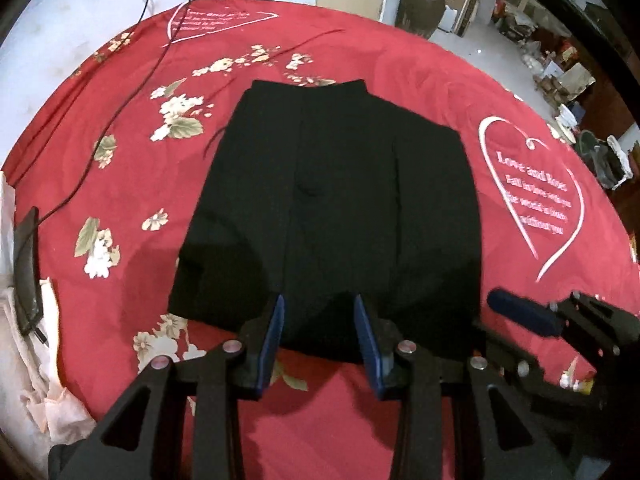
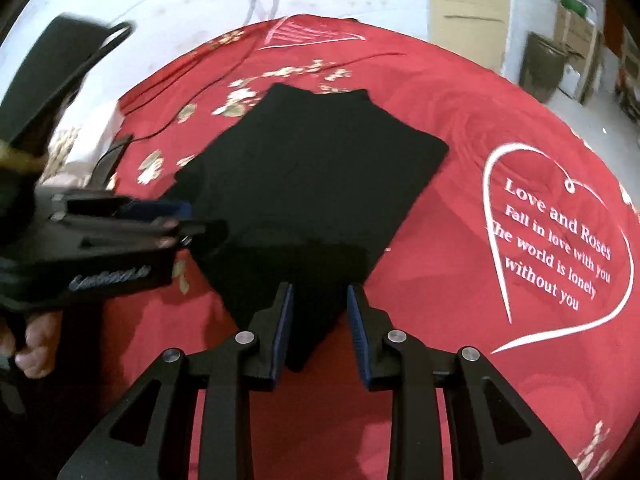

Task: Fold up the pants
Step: 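Release the pants with the right gripper and pull back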

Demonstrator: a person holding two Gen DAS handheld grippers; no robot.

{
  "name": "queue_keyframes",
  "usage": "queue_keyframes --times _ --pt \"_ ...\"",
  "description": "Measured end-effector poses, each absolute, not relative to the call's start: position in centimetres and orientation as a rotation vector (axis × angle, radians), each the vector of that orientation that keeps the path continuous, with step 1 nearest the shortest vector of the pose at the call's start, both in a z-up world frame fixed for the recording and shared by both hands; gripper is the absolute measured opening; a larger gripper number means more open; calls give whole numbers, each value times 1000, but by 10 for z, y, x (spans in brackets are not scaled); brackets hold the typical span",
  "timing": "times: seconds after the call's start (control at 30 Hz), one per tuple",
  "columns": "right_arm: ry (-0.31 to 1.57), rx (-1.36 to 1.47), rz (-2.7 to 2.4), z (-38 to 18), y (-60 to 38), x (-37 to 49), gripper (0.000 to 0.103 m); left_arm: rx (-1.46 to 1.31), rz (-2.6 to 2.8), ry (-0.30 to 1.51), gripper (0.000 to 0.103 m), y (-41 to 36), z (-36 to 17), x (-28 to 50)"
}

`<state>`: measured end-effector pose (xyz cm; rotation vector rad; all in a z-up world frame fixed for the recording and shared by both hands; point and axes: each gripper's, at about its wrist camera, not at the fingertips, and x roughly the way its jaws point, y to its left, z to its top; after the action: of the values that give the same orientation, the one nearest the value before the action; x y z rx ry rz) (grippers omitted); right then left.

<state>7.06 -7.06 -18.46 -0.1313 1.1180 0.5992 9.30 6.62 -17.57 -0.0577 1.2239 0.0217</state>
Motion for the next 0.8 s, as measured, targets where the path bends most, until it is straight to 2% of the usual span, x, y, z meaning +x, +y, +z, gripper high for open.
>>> queue_keyframes --times 0.23,0.47,0.5,0.53,0.6,0.8 --pt "1170 -146 552 -183 -79 68 28 -126 48 1243 40 76 -182 88" --pt "1110 -67 501 -131 -104 50 28 -192 73 1195 40 78 -145 71" --pt "1098 -43 497 -121 -108 45 30 -186 67 1177 40 75 -136 66" --pt "1092 -34 494 -116 -108 45 40 -171 61 1158 40 71 -127 60" --pt "1070 -6 481 -102 -112 36 50 -148 50 1123 40 66 -109 50" --pt "1026 55 473 -68 -118 10 50 -86 15 1012 40 51 -54 25"
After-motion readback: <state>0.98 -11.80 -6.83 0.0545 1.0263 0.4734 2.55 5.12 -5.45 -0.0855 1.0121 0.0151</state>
